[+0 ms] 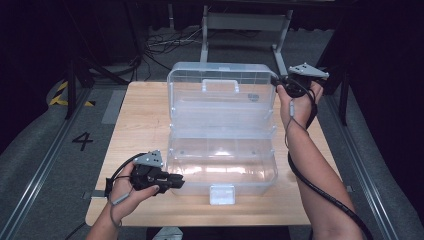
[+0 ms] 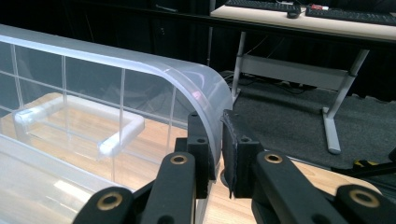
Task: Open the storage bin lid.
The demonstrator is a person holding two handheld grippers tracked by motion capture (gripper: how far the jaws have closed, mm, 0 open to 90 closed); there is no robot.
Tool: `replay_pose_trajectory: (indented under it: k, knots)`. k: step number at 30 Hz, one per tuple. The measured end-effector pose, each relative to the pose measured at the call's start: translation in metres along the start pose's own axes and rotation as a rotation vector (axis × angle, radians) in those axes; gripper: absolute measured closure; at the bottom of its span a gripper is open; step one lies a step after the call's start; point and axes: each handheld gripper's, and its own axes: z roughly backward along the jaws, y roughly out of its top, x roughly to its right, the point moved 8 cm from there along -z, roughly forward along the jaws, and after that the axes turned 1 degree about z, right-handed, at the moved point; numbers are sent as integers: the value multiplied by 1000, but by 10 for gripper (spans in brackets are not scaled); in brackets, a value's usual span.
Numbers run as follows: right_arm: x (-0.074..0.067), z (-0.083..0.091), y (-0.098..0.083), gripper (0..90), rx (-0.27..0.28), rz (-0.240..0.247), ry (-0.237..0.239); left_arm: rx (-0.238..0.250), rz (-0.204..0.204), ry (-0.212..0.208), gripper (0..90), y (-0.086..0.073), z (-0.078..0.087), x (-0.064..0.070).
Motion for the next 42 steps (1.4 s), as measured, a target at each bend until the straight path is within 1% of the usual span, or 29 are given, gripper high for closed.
replay_pose_trajectory:
  k: [5,11,17,23,25,33,42]
  knots:
    - [2,-5,-1,826,-5,-9,1,6,-3,5,763,0,0,0]
    - [4,-9,-2,829,-9,-14,-2,6,-5,-3,756,0,-2,0]
    - [6,-15,-3,832,-17,-23,-2,10,10,-24,755,-1,-3,-1]
    - [8,-22,-4,835,-29,-28,-3,17,18,-33,755,0,-3,-1]
    - [9,-25,-5,837,-36,-36,-7,17,19,-33,751,0,-4,-1]
    - [12,-38,-9,842,-55,-34,-7,15,20,-28,740,0,-5,-1]
    - [16,-49,-14,847,-80,-46,1,44,29,-12,732,-1,-5,0]
